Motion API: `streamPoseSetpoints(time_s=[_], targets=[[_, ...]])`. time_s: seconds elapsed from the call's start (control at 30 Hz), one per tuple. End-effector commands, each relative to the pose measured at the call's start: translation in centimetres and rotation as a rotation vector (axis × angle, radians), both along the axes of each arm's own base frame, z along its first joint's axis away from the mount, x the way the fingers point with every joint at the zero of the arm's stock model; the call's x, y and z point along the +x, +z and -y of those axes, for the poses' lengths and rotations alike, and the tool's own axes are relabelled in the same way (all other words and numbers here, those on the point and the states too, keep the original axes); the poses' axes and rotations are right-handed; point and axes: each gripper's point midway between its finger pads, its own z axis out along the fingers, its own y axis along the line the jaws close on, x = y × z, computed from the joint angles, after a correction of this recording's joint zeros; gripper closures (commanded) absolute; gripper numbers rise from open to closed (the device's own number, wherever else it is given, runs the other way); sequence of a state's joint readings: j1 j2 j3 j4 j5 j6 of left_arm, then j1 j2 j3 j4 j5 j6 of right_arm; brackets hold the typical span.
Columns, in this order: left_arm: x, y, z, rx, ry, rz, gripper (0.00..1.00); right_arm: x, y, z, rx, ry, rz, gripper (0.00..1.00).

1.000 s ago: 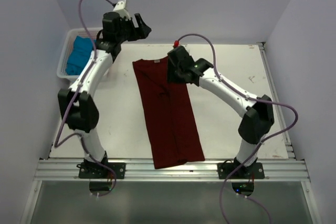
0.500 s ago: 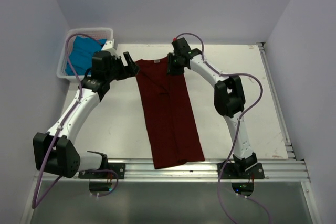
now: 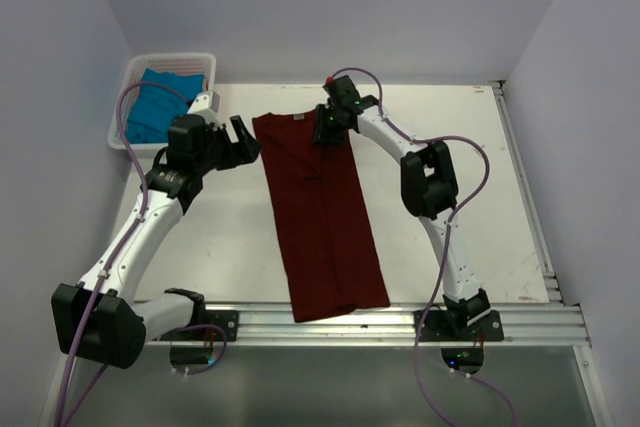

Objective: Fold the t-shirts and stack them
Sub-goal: Fold the tshirt

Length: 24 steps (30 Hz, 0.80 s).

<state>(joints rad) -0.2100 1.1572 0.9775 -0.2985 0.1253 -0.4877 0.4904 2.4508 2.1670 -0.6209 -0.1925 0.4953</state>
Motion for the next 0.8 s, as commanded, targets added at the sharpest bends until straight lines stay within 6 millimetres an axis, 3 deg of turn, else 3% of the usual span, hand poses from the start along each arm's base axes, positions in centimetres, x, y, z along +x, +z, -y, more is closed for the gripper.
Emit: streamPoseSetpoints(time_s=[0.0,0.5,0.77], targets=[[-0.3,0.6,-0.2,-0.002,0.011,0.016,0.16,0.9,1.0,0.4,0.000,-0.011,0.032,0.63],[-0.2,0.1,-0.2,0.005,0.015,-0.006,0.16,0.0,-2.2,1.8,-0.073,-0.036,-0.022,0.65],[-0.2,-0.3,-0.5,0.017,0.027,-0.016,0.16,-0.6,-3.1,1.6,-0.054,-0.031,-0.051,0.82]])
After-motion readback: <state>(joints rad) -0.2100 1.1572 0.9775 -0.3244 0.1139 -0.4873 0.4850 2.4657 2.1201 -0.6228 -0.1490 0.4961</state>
